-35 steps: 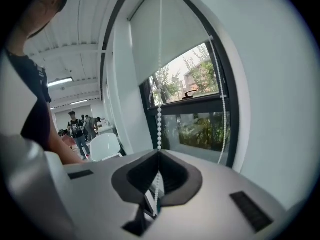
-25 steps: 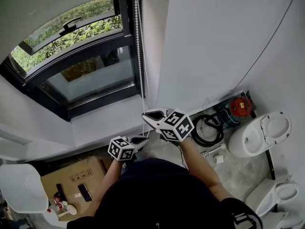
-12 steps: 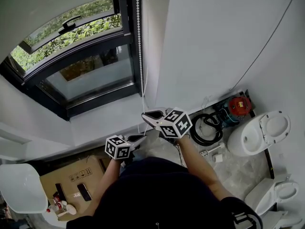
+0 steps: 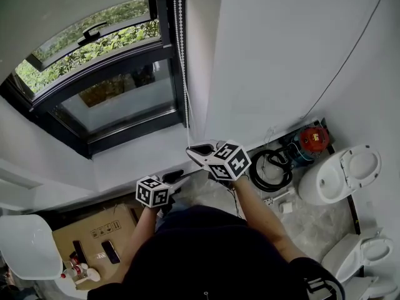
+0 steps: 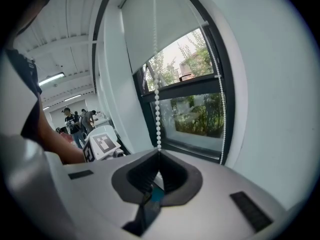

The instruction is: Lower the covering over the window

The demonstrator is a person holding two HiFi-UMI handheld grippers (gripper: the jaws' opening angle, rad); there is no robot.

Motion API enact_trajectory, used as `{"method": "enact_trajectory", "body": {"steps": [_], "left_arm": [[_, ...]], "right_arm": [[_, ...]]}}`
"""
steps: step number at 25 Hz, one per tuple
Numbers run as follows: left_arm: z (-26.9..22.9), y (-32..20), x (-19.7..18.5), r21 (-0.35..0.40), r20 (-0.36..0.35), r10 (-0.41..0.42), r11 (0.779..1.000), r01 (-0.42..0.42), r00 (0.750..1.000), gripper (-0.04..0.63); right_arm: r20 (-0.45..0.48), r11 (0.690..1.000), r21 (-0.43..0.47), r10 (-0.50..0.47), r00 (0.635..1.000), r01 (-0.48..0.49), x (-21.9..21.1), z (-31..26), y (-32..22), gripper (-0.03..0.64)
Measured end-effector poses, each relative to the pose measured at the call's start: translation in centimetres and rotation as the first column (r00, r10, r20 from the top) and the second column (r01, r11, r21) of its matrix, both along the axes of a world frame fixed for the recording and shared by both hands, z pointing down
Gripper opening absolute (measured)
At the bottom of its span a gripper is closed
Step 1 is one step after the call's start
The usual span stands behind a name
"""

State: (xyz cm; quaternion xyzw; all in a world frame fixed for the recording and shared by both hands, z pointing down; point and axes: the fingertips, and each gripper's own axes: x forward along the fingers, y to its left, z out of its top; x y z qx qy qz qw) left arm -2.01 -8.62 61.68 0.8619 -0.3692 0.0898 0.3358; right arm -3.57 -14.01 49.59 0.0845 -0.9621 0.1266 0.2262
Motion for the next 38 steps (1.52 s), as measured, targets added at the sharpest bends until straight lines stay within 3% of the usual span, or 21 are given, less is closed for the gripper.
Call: {"method": "enact_trajectory", "body": {"steps": [5,9,12,14,20,24,29,33,38], "left_arm": [[-2.5,-0.9,-1.0,0.072,-0.044,-0.059,0.995,0.062,0.997,0.147],[-4.6,-1.5,-1.0,0.129,-0.061,-0.068,0.989,0.075,0.996,0.146],[-6.0,-1.7,-0.8,0.165,-0.065,-0.061,0.984,0.072,0.996,0.147],[-7.1,-1.9,-0.8,0.195,-0.077,-0.064,0.978,0.078,0.995,0.147],[-10.7,-2.7,-0.6,0.288,-0.106,-0.076,0.952,0.104,0.991,0.146],[-14.0,-2.9,-0.3,0.369,-0.117,-0.055,0.925,0.094,0.992,0.146],[-18.7,-3.8,0.3,0.484,-0.104,-0.03,0.872,0.077,0.994,0.146],[-23.1,-5.0,0.5,0.541,-0.131,-0.01,0.837,0.08,0.991,0.144],[-27.0,-5.7,-0.1,0.597,-0.125,-0.027,0.797,0.097,0.992,0.075]], "right_arm": [[-0.015,1.0,0.009,0.01,1.0,-0.01,0.1,0.2,-0.2,0.012],[-0.145,0.999,0.03,-0.016,0.989,0.02,0.8,3.3,0.4,0.012],[-0.096,0.999,-0.041,0.012,0.995,-0.016,1.4,4.0,0.6,0.012],[-0.092,0.999,-0.041,0.015,0.996,-0.019,1.4,3.9,0.5,0.012],[-0.191,0.999,-0.039,-0.036,0.981,0.029,1.7,6.2,1.4,0.012],[-0.129,0.994,-0.105,-0.03,0.991,0.016,1.5,6.8,2.9,0.012],[-0.153,0.996,-0.08,-0.054,0.987,0.042,1.0,6.6,3.5,0.012],[-0.131,0.995,-0.09,-0.061,0.99,0.05,0.7,6.3,4.3,0.012],[-0.134,0.995,-0.084,-0.067,0.989,0.056,0.3,6.3,4.8,0.012]]}}
